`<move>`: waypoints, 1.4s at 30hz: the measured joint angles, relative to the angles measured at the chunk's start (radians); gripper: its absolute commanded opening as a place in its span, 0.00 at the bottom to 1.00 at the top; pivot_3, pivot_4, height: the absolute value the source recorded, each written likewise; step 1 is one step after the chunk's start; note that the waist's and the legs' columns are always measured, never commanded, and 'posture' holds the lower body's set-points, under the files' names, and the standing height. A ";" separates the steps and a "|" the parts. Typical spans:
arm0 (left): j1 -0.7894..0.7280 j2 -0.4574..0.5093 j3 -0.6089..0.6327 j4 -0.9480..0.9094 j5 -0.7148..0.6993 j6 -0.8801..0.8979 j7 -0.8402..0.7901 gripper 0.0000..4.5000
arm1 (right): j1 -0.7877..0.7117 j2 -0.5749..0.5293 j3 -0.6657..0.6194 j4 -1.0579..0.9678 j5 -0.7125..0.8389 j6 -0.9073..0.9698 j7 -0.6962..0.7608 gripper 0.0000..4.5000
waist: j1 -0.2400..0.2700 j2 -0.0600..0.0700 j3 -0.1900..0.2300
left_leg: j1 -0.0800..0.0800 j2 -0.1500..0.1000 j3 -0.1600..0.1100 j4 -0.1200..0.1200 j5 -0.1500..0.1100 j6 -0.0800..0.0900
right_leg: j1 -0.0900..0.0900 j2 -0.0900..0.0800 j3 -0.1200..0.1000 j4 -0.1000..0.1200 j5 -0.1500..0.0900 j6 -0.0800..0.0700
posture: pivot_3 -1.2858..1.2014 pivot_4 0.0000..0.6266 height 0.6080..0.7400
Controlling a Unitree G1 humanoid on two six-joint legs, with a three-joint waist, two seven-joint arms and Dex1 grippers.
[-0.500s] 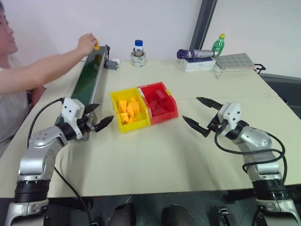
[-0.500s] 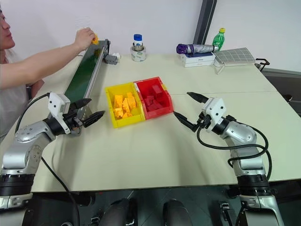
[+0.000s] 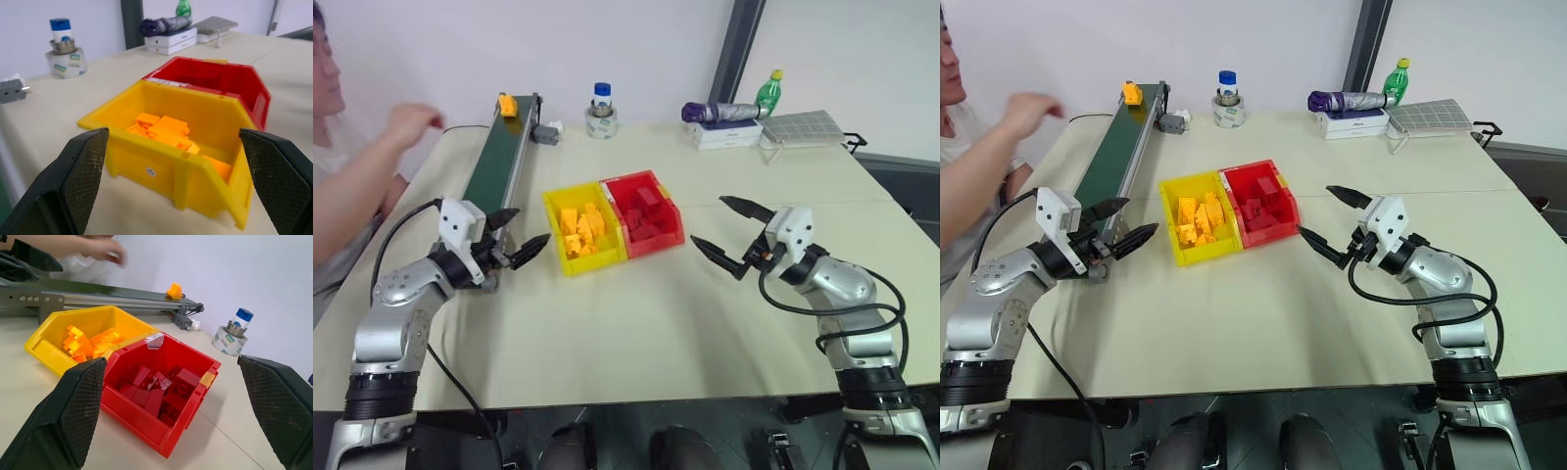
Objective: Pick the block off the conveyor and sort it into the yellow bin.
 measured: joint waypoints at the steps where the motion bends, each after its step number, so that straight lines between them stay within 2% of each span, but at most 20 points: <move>1: 0.000 0.000 0.008 0.000 -0.005 -0.001 -0.004 0.99 | 0.000 0.000 0.000 0.000 0.000 0.000 0.000 1.00 | -0.001 0.000 0.000 | 0.000 0.000 0.000 0.000 0.000 0.000 | 0.000 0.000 0.000 0.000 0.000 0.000 | 0.52 0.24 1.00; 9: 0.005 0.002 0.051 0.002 -0.009 -0.059 -0.007 0.99 | 0.000 0.000 0.000 0.000 0.000 0.001 0.001 1.00 | -0.001 0.000 0.000 | 0.000 0.000 0.000 0.000 0.000 0.000 | 0.000 0.000 0.000 0.000 0.000 0.000 | 0.52 0.24 1.00; 15: 0.069 0.004 0.068 -0.005 -0.007 -0.073 0.018 0.99 | 0.001 -0.001 0.000 0.000 0.000 0.001 0.010 1.00 | -0.002 0.000 0.000 | 0.000 0.000 0.000 -0.001 0.000 0.000 | -0.001 0.000 0.000 0.000 0.000 0.000 | 0.52 0.24 1.00; 21: 0.141 -0.061 0.164 -0.103 0.005 -0.078 0.190 0.99 | 0.004 -0.007 -0.001 0.000 0.000 0.002 0.020 1.00 | -0.001 0.000 0.000 | -0.001 0.000 0.000 -0.001 -0.001 -0.001 | -0.001 -0.001 0.000 -0.001 0.000 0.000 | 0.52 0.24 1.00; 28: 0.160 -0.148 0.179 -0.118 0.082 -0.088 0.416 0.99 | 0.003 -0.009 -0.001 0.001 0.000 0.002 0.034 1.00 | 0.003 0.000 0.000 | -0.001 0.000 0.000 0.000 0.000 0.000 | 0.000 -0.001 0.000 -0.001 0.000 0.000 | 0.52 0.24 1.00; 35: 0.177 -0.164 0.200 -0.136 0.120 -0.108 0.520 0.99 | -0.012 -0.009 0.000 0.010 -0.001 0.004 0.040 1.00 | 0.001 0.000 0.000 | -0.001 0.000 0.001 0.000 0.000 0.001 | 0.000 0.000 -0.001 0.000 0.000 0.001 | 0.52 0.24 1.00; 42: 0.145 -0.105 0.219 -0.060 0.138 -0.125 0.524 0.99 | -0.024 -0.009 0.000 0.010 0.005 0.004 0.052 1.00 | 0.004 0.000 0.000 | -0.001 -0.001 0.001 0.001 0.000 0.001 | 0.000 0.000 -0.001 -0.001 0.000 0.001 | 0.52 0.24 1.00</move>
